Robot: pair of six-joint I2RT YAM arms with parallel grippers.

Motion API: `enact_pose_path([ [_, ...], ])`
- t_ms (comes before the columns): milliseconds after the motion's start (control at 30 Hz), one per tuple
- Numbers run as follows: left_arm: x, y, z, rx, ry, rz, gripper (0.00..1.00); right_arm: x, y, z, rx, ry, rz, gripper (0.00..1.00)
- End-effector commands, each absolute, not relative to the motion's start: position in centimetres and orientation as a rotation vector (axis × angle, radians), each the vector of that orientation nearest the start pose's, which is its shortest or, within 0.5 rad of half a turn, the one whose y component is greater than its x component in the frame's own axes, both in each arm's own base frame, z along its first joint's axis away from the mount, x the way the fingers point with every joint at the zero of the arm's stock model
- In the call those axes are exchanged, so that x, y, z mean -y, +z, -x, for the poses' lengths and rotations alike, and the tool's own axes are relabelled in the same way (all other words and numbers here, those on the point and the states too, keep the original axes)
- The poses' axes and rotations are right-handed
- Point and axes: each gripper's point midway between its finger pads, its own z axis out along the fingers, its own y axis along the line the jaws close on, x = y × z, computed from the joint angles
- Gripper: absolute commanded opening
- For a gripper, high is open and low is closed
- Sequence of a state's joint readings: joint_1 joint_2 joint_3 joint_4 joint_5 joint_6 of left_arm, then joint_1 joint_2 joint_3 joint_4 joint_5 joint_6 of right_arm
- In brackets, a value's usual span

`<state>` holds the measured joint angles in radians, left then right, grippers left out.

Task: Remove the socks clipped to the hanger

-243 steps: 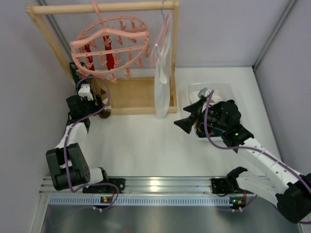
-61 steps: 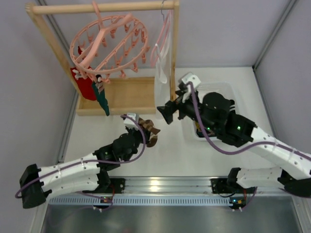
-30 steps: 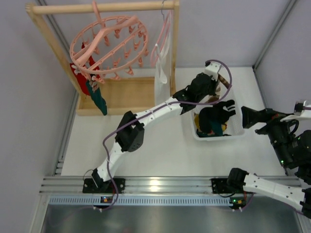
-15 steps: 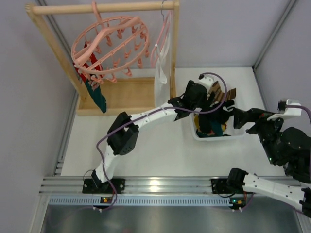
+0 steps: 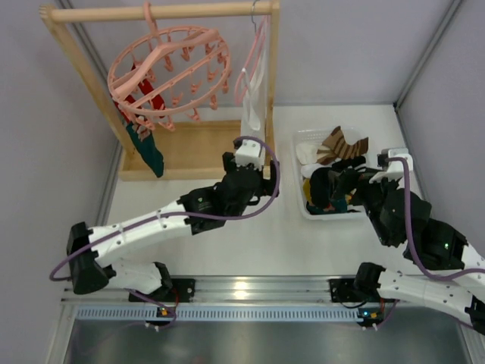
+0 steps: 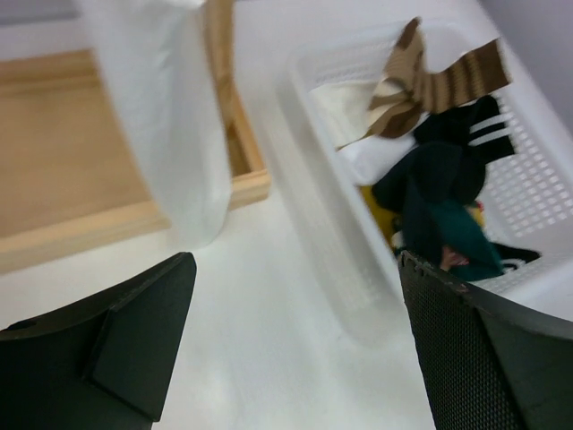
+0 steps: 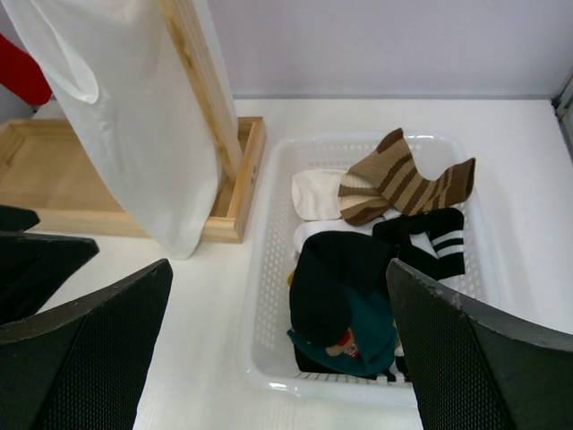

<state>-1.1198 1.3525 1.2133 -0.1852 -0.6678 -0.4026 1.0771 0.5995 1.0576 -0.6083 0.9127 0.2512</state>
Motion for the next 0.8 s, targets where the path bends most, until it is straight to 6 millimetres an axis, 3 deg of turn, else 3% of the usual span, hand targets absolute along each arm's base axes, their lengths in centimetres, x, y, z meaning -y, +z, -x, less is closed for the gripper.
enact_pose_path([
  [0,27.1,25.0,-25.1,-1.944,-0.289,-0.117,0.98,-11.4,37.0,-20.4,-1.598,0.338,0.016,1.0],
  [33,25.3,25.8,-24.4,-1.939,-0.292,-0.089,0.98,-11.8,36.7,-20.5,-1.598,0.347,0.024,0.99],
  [67,23.3,23.9,-23.6,-1.98,-0.218,-0.108,0.98,-12.5,36.6,-20.4,-1.593,0.378,0.051,0.99],
  [133,20.2,24.4,-22.7,-1.979,-0.2,-0.04,0.98,-14.2,36.4,-20.2,-1.567,0.44,0.105,0.99],
  [200,17.3,23.1,-21.7,-2.011,-0.121,-0.005,0.98,-16.4,35.8,-19.8,-1.547,0.52,0.19,1.0],
  [233,15.9,23.4,-21.5,-1.992,-0.111,0.03,0.98,-16.8,36.4,-19.8,-1.518,0.549,0.191,1.0],
  [333,13.4,21.8,-21.7,-2.052,-0.112,0.088,0.99,-18.8,35.9,-20.0,-1.531,0.568,0.248,0.99],
  [367,11.0,21.0,-22.9,-2.068,-0.059,0.188,0.99,-19.9,35.4,-20.3,-1.547,0.567,0.28,0.99],
  [467,7.7,21.0,-25.1,-2.049,-0.041,0.324,0.99,-22.4,34.6,-20.6,-1.556,0.59,0.362,0.99],
  [533,7.1,21.6,-26.4,-1.998,-0.043,0.342,0.99,-23.4,34.1,-20.9,-1.559,0.598,0.388,1.0],
  [700,2.7,18.9,-29.3,-1.923,0.058,0.531,0.99,-25.8,32.3,-21.9,-1.588,0.662,0.453,0.99],
  [733,1.4,17.2,-29.7,-1.924,0.107,0.547,0.99,-25.9,32.3,-22.1,-1.582,0.678,0.454,1.0],
  [767,0.9,17.8,-31.0,-1.87,0.136,0.508,0.99,-26.4,32.0,-21.9,-1.581,0.715,0.482,0.99],
])
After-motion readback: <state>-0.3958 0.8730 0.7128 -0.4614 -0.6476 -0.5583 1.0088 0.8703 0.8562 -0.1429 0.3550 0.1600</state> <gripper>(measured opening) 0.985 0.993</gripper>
